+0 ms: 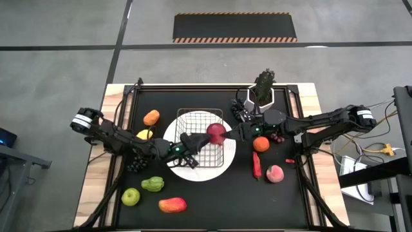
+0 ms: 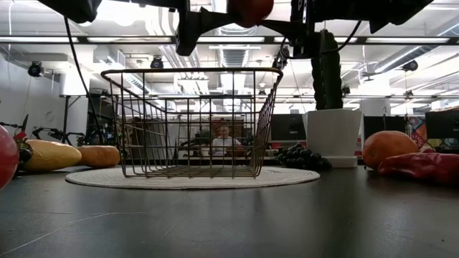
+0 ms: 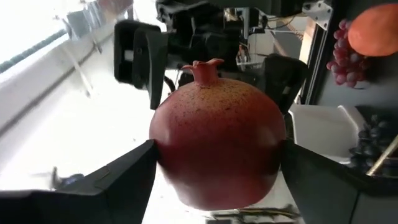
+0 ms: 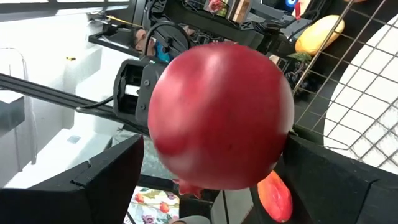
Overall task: Build produce basket
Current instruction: Put the pomegranate into the wire basket
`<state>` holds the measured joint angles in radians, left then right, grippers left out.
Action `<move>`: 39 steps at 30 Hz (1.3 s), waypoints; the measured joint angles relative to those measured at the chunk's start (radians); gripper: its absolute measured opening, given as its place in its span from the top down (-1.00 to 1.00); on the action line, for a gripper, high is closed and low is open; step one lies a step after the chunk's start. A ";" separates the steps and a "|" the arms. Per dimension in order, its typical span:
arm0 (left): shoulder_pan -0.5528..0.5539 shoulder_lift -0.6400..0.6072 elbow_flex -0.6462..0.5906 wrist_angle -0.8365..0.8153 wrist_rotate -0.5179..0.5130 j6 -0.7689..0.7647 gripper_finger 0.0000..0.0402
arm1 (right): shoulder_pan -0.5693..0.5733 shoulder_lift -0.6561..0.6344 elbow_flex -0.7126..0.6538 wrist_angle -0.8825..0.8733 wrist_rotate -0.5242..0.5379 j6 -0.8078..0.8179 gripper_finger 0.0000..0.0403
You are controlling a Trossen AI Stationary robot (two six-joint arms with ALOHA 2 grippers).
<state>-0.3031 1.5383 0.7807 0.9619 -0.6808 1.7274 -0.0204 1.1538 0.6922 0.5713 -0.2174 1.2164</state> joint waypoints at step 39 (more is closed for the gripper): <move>-0.048 0.001 -0.002 -0.041 -0.481 -0.835 -0.50 | -0.035 -0.074 0.026 -0.263 0.010 -0.352 -0.81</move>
<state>-0.3511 1.5391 0.7788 0.9208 -1.1614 0.8926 -0.0551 1.0799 0.7181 0.3082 -0.2075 0.8644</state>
